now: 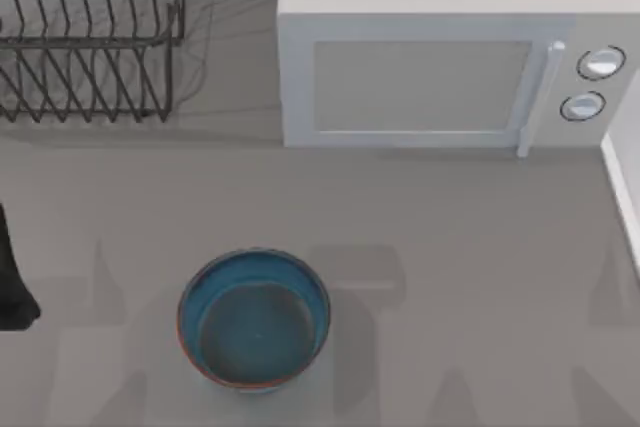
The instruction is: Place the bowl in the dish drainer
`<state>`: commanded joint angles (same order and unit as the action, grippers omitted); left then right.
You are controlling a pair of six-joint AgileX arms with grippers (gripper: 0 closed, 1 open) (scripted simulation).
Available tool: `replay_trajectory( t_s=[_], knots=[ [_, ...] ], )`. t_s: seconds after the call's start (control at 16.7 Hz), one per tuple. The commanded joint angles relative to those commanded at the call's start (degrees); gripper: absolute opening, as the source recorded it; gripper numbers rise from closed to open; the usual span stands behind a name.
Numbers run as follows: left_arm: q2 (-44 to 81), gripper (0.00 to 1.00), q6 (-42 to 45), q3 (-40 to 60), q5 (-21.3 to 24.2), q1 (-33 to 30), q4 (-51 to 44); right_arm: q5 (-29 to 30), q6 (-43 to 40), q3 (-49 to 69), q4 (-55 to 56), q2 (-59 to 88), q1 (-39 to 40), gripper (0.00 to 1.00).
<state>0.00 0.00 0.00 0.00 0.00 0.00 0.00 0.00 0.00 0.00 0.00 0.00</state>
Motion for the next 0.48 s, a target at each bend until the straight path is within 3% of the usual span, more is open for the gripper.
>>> replay_trajectory(
  t_s=[0.24,0.48],
  knots=[
    [1.72,1.00,-1.05,1.75,0.07,-1.09,-1.43,0.00,0.00,0.00,0.00,0.00,0.00,1.00],
    [12.46,1.00,-6.75,12.40,0.17,-6.79,-9.43,0.00,0.00,0.00,0.00,0.00,0.00,1.00]
  ],
)
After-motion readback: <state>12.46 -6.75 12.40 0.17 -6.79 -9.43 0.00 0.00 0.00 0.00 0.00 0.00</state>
